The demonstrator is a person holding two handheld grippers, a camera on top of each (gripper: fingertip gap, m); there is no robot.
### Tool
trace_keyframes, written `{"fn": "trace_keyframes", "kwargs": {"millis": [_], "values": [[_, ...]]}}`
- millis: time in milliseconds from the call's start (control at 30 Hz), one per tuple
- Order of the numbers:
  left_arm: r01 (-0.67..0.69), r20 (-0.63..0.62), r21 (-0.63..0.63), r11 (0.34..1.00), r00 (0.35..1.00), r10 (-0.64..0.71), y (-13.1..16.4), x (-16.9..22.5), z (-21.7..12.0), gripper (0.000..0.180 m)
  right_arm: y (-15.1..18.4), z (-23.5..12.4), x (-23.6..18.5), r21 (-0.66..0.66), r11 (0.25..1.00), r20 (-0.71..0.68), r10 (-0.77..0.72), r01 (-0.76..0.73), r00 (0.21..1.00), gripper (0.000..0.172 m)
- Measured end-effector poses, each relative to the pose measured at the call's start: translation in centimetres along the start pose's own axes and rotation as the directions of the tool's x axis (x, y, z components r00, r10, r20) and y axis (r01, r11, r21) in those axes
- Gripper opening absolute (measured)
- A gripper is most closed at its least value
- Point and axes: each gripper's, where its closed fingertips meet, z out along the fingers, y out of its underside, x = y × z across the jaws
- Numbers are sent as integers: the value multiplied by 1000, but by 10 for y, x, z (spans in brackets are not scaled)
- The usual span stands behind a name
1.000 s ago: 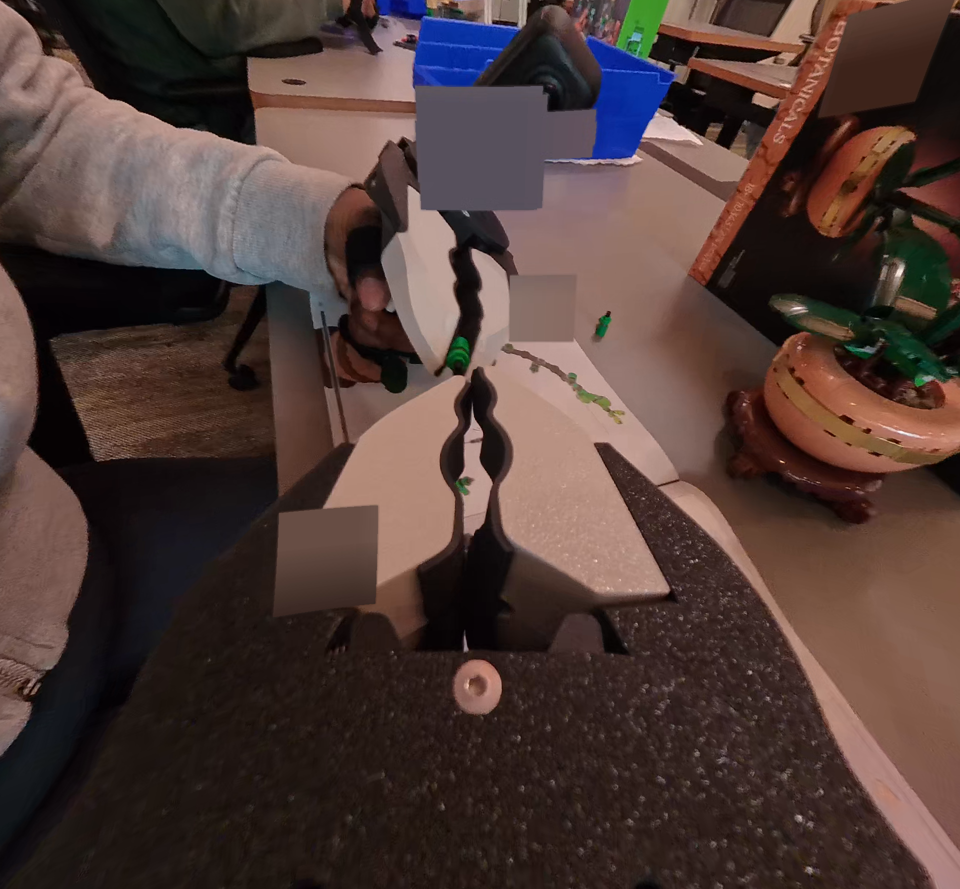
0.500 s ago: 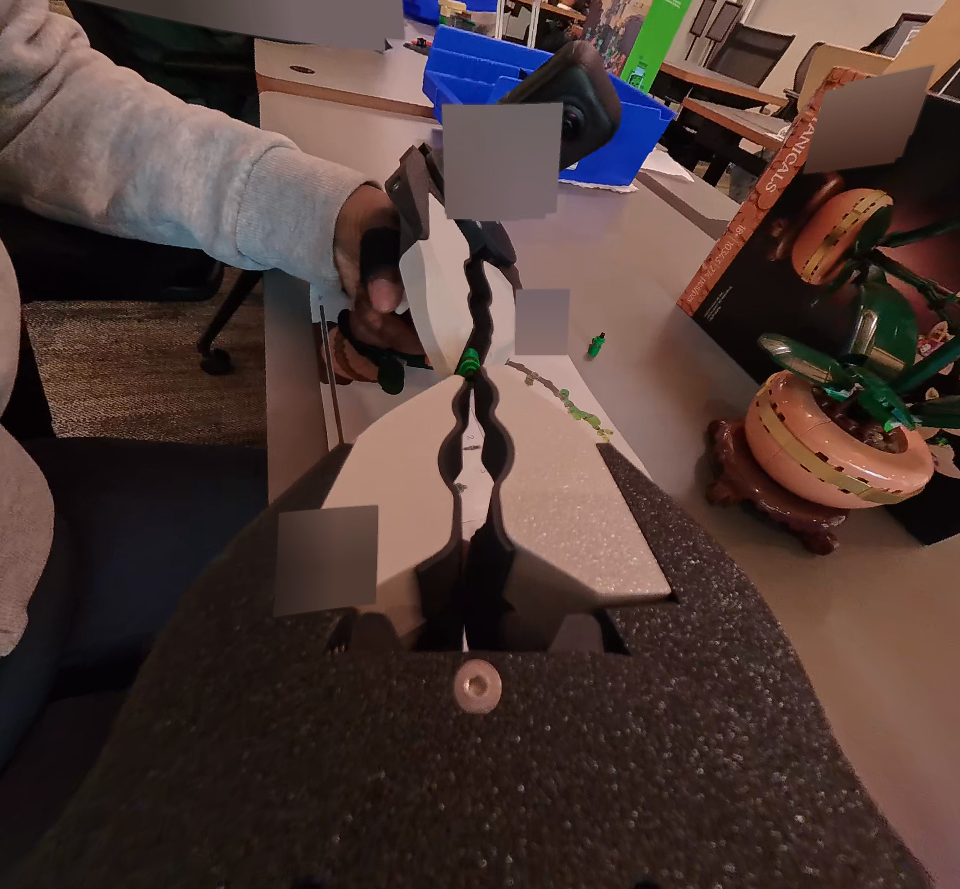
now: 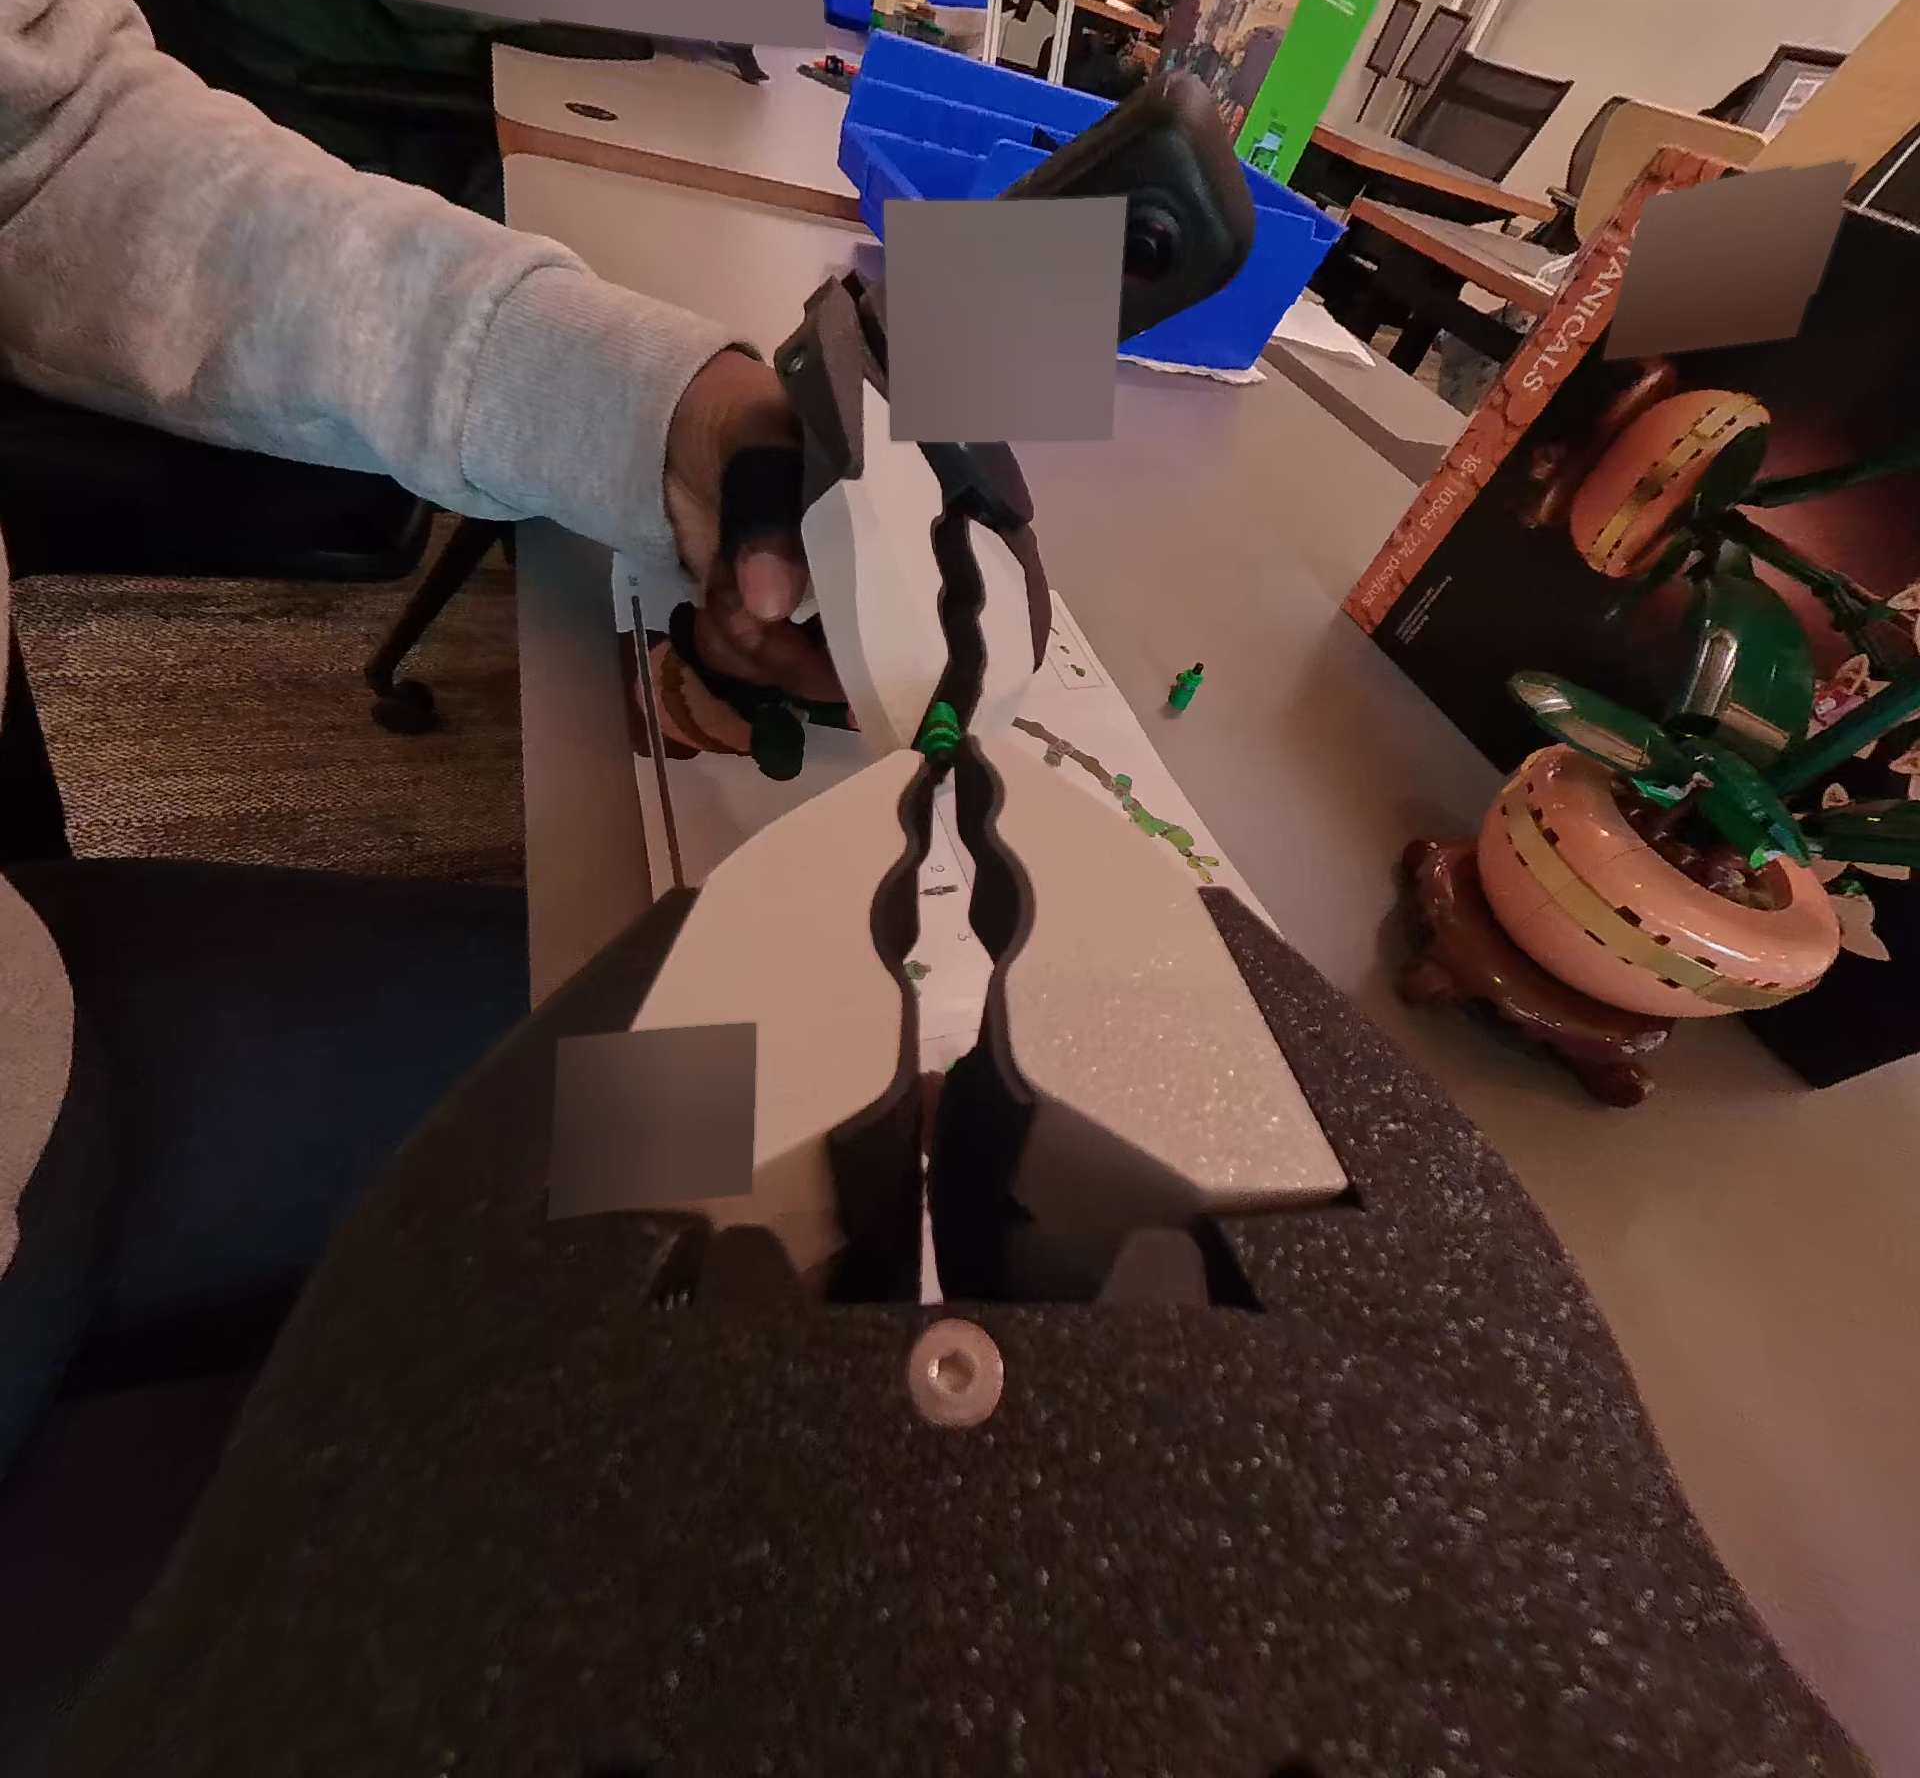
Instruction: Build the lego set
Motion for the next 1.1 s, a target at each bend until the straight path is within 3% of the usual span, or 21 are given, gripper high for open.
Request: {"fn": "trace_keyframes", "kwargs": {"millis": [633, 1100], "values": [[-17, -55, -14, 1000, 998, 16, 2, 8, -1, 6, 2, -5, -6, 58, 982, 123, 170, -178, 978, 2], [-18, 54, -199, 980, 998, 30, 27, -1, 7, 4, 19, -8, -18, -149, 988, 193, 1, 29, 981, 2]]}}
